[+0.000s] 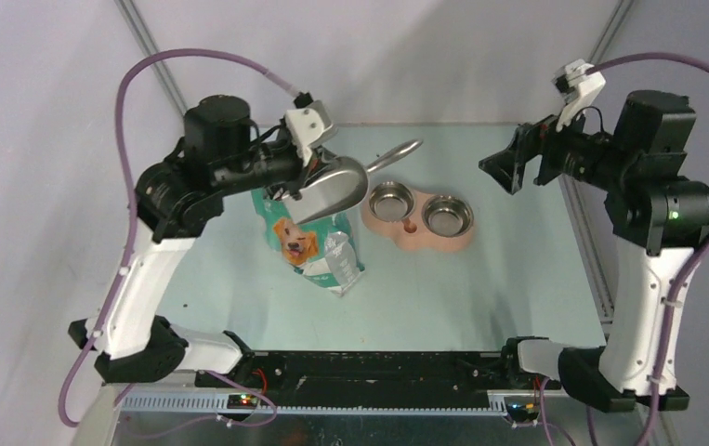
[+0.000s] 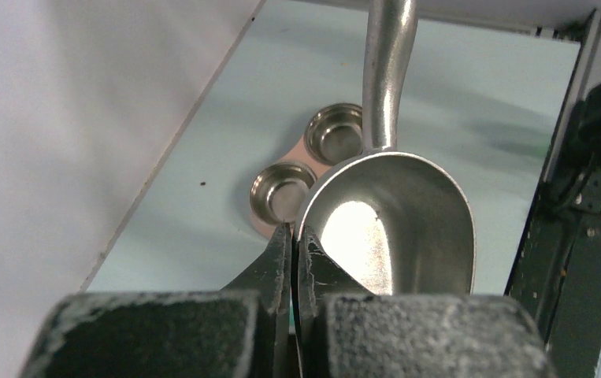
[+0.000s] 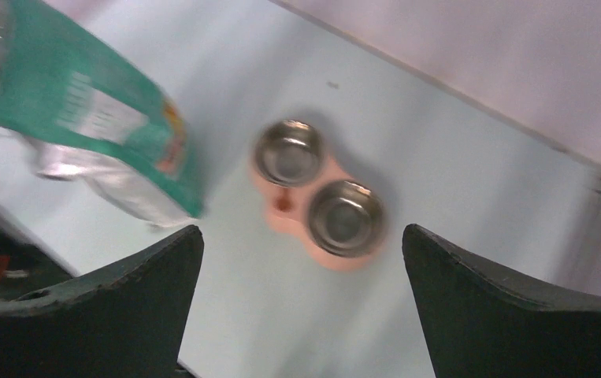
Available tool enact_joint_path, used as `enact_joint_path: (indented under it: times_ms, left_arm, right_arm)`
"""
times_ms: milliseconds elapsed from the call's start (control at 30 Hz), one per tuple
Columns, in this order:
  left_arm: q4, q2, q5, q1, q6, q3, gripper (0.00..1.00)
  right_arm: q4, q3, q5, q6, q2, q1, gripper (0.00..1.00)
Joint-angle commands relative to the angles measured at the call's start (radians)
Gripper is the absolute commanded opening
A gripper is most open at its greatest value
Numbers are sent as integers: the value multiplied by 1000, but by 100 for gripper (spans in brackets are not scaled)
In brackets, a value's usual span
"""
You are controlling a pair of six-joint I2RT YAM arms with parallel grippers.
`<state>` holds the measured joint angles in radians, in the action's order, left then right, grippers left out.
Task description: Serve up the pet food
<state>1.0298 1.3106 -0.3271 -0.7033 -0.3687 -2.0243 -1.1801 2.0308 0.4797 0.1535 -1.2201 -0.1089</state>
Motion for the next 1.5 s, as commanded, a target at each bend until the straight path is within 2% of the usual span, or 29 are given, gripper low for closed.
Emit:
enact_joint_path:
  times_ms: [0, 33, 67, 100, 133, 200, 300, 400, 433, 600, 700, 1033, 1467]
  left_arm:
    - [-237, 50, 23, -13, 124, -9, 0]
    - [-265, 62, 19, -17, 137, 6, 0]
    - [-324, 67, 14, -20, 151, 16, 0]
    - [-347, 77, 13, -31, 150, 32, 0]
    - [-380, 83, 14, -38, 146, 36, 0]
    - [-389, 115, 2, -60, 135, 38, 0]
    - [-320, 144, -10, -99, 100, 10, 0]
    - [-320, 131, -12, -127, 68, 42, 0]
    - [-321, 127, -2, -133, 54, 62, 0]
    - [-323, 132, 41, -160, 39, 70, 0]
    - [-316, 146, 46, -170, 36, 66, 0]
    - [-308, 187, 58, -193, 42, 37, 0]
    - [-323, 193, 106, -198, 43, 38, 0]
  right_arm:
    - [80, -4, 717, -346, -46, 188, 100]
    - [187, -119, 816, -561, -34, 198, 100]
    - [443, -198, 839, -682, 6, 206, 100]
    - [594, -346, 842, -908, 31, 208, 100]
    - [818, -397, 834, -973, 73, 209, 100]
    - [883, -440, 810, -975, 89, 186, 100]
    - [731, -356, 807, -873, 46, 147, 99]
    - [855, -419, 840, -979, 40, 145, 83]
    - [895, -453, 855, -1022, 39, 141, 80]
    - [793, -494, 899, -929, 10, 119, 66]
    - [810, -508, 904, -947, 2, 113, 58]
    - [816, -508, 877, -946, 1, 56, 52]
    - [587, -488, 824, -744, 17, 45, 49]
